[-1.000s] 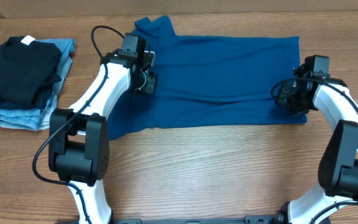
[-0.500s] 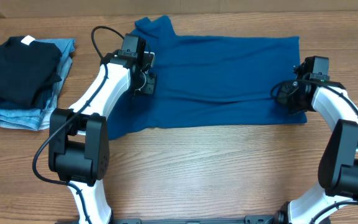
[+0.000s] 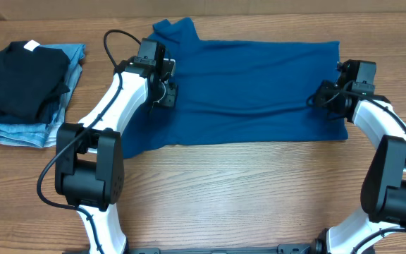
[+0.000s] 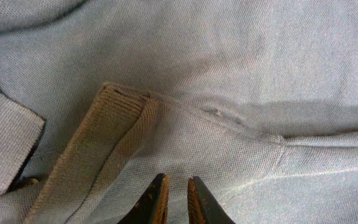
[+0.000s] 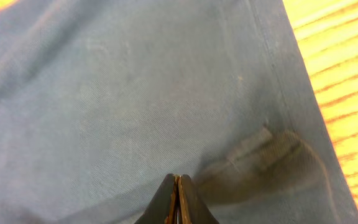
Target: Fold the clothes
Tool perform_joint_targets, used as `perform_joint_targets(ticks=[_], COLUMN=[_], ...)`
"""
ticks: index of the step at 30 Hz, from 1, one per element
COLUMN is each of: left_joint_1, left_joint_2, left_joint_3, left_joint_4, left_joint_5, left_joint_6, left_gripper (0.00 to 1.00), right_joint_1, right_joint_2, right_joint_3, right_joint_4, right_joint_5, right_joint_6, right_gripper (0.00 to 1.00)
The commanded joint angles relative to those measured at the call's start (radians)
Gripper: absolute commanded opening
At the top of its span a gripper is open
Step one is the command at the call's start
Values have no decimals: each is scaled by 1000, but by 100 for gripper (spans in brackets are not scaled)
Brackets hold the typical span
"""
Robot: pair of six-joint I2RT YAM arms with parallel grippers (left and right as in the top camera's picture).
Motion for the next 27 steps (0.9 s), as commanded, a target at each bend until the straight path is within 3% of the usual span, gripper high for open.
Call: perform_joint_targets(ticks=[1, 4, 10, 17, 27], left_joint_1=[-3, -7, -35, -35, -34], left_joint_2=[5, 5, 5, 5, 5], left_joint_3=[34, 133, 176, 160, 30], left_joint_4=[0, -63, -115, -158, -72], left_joint_5=[-2, 9, 22, -13, -33], left_joint_6=[-7, -40, -40, -40, -40], left_gripper=[5, 4, 4, 6, 8], right_joint_1=[-1, 27, 213, 387, 443], right_joint_2=[2, 2, 6, 6, 7], right_joint_3=[99, 246, 345, 286, 175], right_joint_4=[-72, -267, -583, -547, -447], right_joint_5=[-133, -234, -162, -108, -97], right_joint_6=[3, -77, -296, -296, -287], right_gripper=[4, 4, 4, 4, 4])
